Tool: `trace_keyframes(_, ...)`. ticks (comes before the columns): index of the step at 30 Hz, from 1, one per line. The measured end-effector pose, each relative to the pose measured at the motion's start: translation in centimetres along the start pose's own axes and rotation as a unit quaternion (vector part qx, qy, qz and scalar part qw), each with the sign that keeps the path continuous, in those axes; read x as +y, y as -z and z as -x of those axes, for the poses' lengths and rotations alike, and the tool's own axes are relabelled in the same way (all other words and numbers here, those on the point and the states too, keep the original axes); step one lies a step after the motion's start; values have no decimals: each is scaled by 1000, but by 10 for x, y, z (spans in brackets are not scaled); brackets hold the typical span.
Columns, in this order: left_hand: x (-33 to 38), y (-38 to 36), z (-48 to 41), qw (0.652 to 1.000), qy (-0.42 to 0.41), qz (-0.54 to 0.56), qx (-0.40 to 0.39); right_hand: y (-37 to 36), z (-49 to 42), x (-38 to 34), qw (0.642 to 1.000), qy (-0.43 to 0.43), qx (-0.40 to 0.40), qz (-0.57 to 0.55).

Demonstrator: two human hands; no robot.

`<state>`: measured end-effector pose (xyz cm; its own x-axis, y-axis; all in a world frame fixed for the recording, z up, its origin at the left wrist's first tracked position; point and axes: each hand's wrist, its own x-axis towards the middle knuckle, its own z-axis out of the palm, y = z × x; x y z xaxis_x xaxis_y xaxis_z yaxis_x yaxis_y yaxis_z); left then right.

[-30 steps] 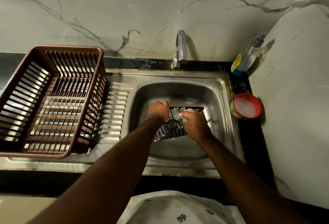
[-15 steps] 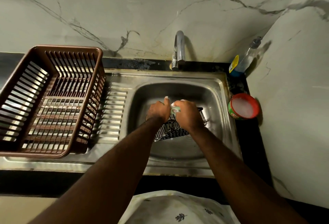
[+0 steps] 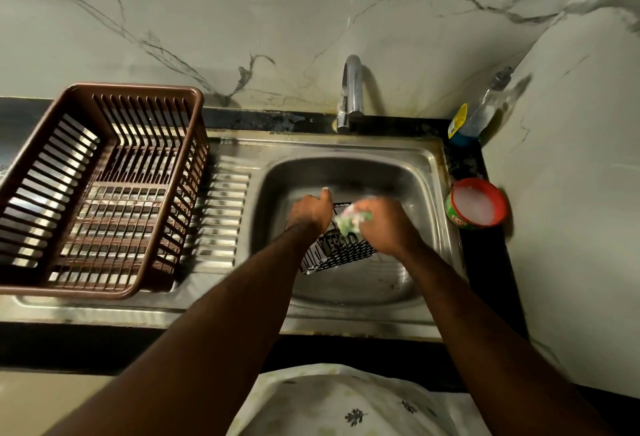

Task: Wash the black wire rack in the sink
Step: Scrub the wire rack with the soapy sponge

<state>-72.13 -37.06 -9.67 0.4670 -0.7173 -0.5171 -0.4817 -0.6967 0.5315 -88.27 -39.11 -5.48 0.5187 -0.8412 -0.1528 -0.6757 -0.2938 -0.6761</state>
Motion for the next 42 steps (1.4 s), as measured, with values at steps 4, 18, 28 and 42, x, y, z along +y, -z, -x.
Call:
trace_keyframes(4, 5, 1, -2, 999, -14, -10, -27, -1, -20, -19, 997, -6, 68, 34)
trace_keyframes(18, -18, 2, -8, 998, 25, 52, -16, -27, 34, 12, 999, 12, -10, -52)
trace_keyframes(28, -26, 3, 3, 995, 35, 95, -16, -33, -17, 27, 985, -103, 139, -22)
trace_keyframes(42, -24, 2, -9, 993, 41, 107, 36, -39, 8, 42, 997, -15, 62, 48)
